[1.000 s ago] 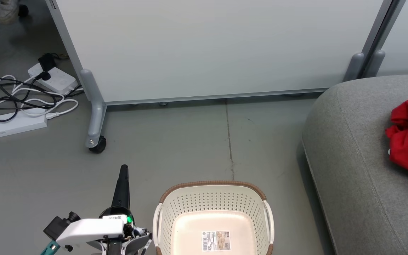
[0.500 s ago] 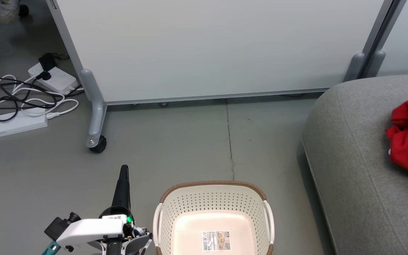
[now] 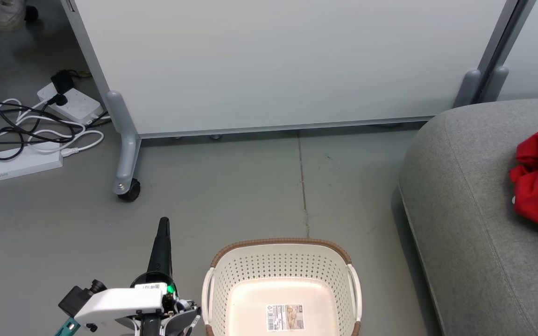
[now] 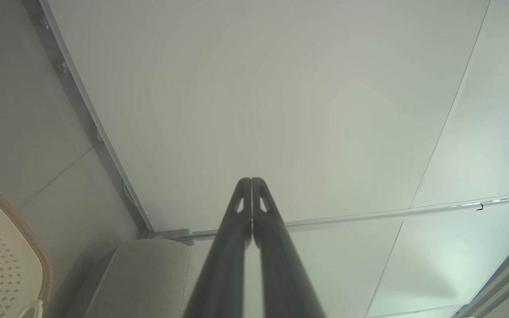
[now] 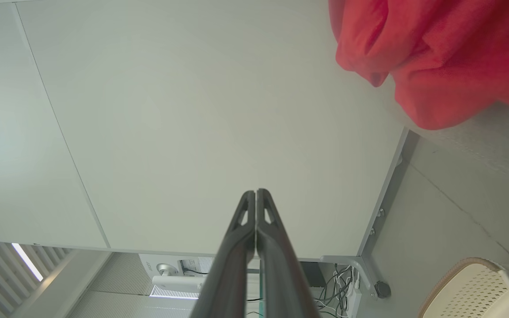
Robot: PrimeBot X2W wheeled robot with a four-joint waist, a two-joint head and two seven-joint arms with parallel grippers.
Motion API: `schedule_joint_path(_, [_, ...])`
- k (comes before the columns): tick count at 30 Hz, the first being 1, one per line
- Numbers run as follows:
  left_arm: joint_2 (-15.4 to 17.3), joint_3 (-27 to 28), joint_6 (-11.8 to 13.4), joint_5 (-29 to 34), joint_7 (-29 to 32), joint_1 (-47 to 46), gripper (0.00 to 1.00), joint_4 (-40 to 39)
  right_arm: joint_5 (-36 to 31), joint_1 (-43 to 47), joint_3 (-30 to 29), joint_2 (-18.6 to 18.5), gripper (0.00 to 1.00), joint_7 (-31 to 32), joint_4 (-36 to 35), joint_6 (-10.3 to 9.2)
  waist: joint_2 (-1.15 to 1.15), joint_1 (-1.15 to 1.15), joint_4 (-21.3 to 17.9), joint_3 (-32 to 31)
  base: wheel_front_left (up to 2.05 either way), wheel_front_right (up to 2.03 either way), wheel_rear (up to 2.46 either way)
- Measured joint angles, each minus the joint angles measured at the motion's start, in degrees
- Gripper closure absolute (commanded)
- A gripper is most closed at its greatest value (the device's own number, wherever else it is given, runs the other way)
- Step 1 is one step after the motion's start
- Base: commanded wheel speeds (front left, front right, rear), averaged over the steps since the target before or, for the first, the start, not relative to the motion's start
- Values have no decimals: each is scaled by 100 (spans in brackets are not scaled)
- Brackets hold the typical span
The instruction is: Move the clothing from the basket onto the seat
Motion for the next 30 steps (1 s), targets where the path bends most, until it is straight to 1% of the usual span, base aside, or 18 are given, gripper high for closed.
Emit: schedule_joint_path(30, [0,0,0,-1,0,0,100,-1,1,-1,4,-1,100,0,1,0,0,0,0,0,0,0,0])
